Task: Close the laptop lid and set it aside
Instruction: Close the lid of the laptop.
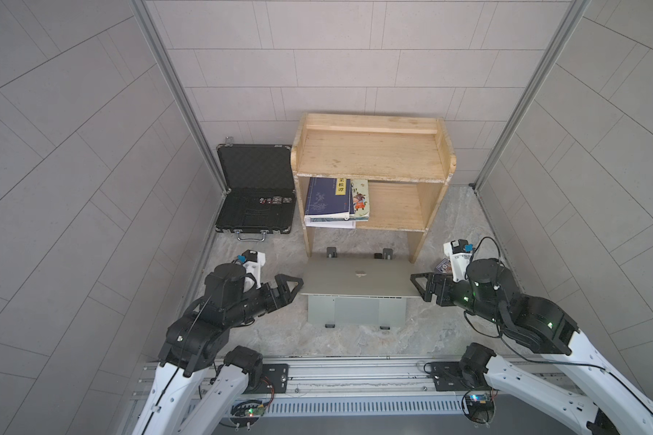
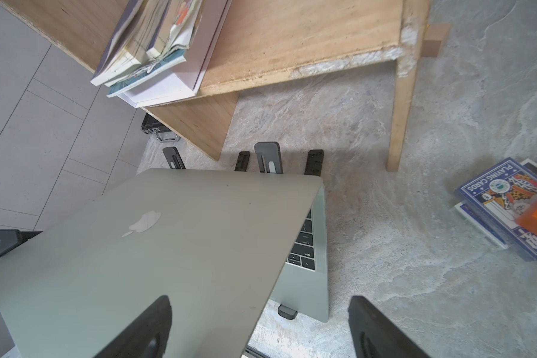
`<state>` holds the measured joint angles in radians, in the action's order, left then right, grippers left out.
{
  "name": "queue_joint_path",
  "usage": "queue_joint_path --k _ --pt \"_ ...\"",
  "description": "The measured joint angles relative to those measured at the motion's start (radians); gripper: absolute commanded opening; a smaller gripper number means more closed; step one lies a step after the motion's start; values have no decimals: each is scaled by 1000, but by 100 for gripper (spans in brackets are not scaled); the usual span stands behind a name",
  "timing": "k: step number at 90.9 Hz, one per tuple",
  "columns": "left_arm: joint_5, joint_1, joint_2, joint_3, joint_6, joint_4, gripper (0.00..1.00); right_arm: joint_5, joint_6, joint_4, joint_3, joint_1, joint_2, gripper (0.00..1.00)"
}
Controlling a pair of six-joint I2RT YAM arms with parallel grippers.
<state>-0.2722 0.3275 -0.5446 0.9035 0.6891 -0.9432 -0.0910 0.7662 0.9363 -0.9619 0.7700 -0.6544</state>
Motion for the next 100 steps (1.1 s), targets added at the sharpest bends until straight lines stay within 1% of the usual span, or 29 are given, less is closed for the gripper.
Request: queue_joint_path --k 51,75,100 --pt "3 0 124 -93 2 -76 89 5 32 32 99 25 52 92" --pt "-1 0 138 -129 2 -125 89 4 51 18 126 29 89 92" --pt "20 0 165 -128 2 -160 89 5 65 6 164 32 114 92"
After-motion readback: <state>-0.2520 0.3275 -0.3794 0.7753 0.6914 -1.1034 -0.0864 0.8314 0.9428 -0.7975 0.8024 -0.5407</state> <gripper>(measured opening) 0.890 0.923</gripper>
